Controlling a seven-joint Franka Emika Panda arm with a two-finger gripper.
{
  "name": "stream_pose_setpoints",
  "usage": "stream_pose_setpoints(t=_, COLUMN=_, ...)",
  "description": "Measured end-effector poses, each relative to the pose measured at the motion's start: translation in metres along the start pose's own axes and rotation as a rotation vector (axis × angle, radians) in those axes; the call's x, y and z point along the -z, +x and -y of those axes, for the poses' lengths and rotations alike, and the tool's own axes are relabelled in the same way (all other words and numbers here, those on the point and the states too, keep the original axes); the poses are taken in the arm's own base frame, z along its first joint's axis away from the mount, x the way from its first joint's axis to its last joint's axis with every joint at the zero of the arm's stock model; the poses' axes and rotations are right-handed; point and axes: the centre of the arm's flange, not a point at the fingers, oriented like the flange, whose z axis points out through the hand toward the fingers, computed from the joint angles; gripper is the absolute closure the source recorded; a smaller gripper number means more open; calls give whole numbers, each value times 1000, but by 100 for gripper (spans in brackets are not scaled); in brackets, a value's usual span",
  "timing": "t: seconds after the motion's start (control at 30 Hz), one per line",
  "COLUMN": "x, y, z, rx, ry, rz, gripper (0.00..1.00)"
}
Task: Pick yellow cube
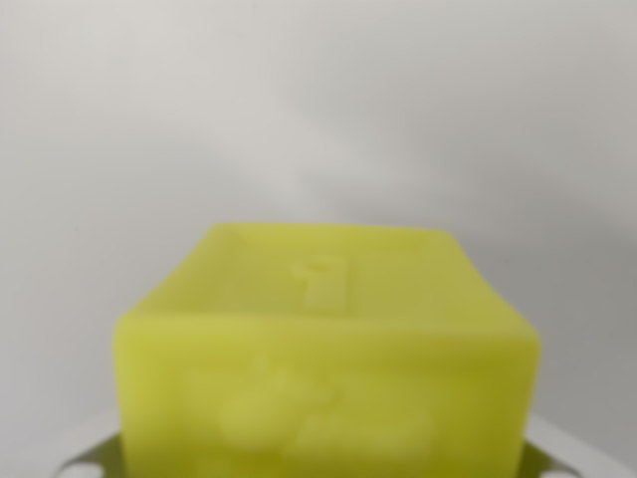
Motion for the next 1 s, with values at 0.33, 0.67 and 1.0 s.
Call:
stream_pose_setpoints(t=0.33, x=25, y=0, z=0, rx=0, ry=0, rz=0, gripper=100)
stream_pose_setpoints(t=0.67, x=50, y=0, z=0, rx=0, ry=0, rz=1, gripper=100)
stream_pose_setpoints(t=1.0, x=75, y=0, z=0, rx=0, ry=0, rz=1, gripper=100)
